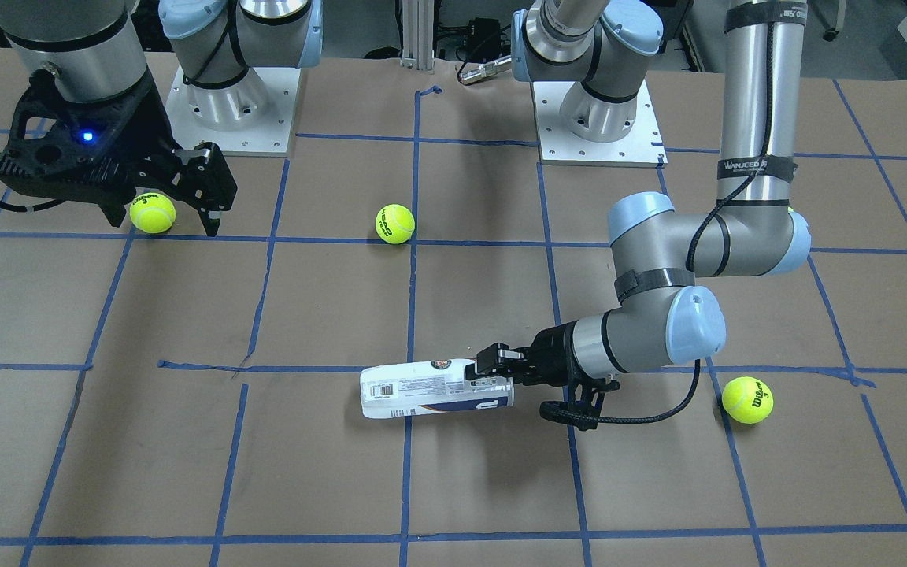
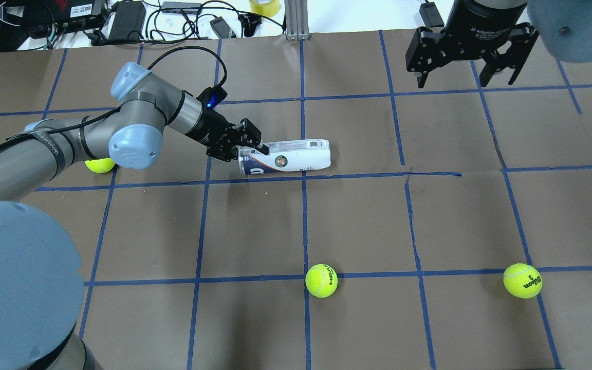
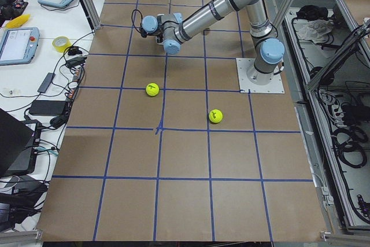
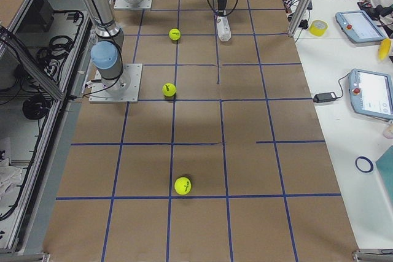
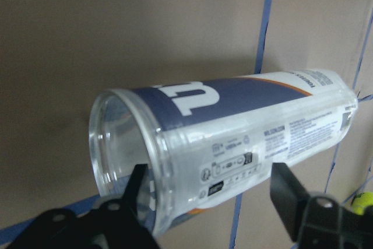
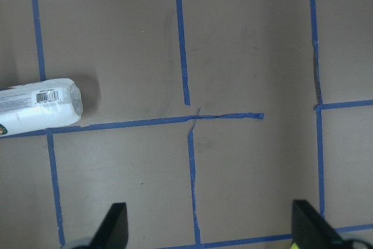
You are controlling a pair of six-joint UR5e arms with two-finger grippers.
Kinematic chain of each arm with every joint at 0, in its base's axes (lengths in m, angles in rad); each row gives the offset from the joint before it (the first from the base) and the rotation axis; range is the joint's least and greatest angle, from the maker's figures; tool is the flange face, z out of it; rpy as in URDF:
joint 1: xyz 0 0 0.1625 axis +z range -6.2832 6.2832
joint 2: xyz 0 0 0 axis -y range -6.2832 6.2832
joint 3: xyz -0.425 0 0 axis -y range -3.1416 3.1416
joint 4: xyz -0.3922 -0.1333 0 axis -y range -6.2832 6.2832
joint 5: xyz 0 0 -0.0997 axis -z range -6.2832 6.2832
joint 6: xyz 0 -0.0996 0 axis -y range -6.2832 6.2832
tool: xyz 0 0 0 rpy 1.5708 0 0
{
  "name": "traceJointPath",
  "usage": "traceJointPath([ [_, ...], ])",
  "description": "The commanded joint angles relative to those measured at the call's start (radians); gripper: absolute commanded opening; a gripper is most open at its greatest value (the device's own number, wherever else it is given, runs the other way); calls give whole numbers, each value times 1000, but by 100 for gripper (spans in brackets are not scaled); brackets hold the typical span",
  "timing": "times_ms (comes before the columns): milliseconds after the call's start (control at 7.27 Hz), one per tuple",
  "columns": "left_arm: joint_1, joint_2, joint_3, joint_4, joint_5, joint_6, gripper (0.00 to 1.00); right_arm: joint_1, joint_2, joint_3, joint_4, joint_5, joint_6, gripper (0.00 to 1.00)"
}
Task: Lift up tennis ball bucket
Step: 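Lift the can with the left gripper and tilt it upright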
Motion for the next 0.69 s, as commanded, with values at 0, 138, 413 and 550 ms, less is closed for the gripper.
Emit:
traceJointPath([
  [0, 0, 17, 18, 19, 2, -224, 0, -5, -1, 11, -15, -2, -3, 100],
  [138, -1, 36, 86, 17, 17, -266, 0, -1, -1, 13, -16, 0, -1, 100],
  [413, -1, 42, 243, -64, 92, -279, 0, -4, 4, 10, -50, -11, -6, 100],
  [550, -1, 57, 322, -138, 149, -281, 0, -10, -11, -8, -67, -6, -1, 100],
])
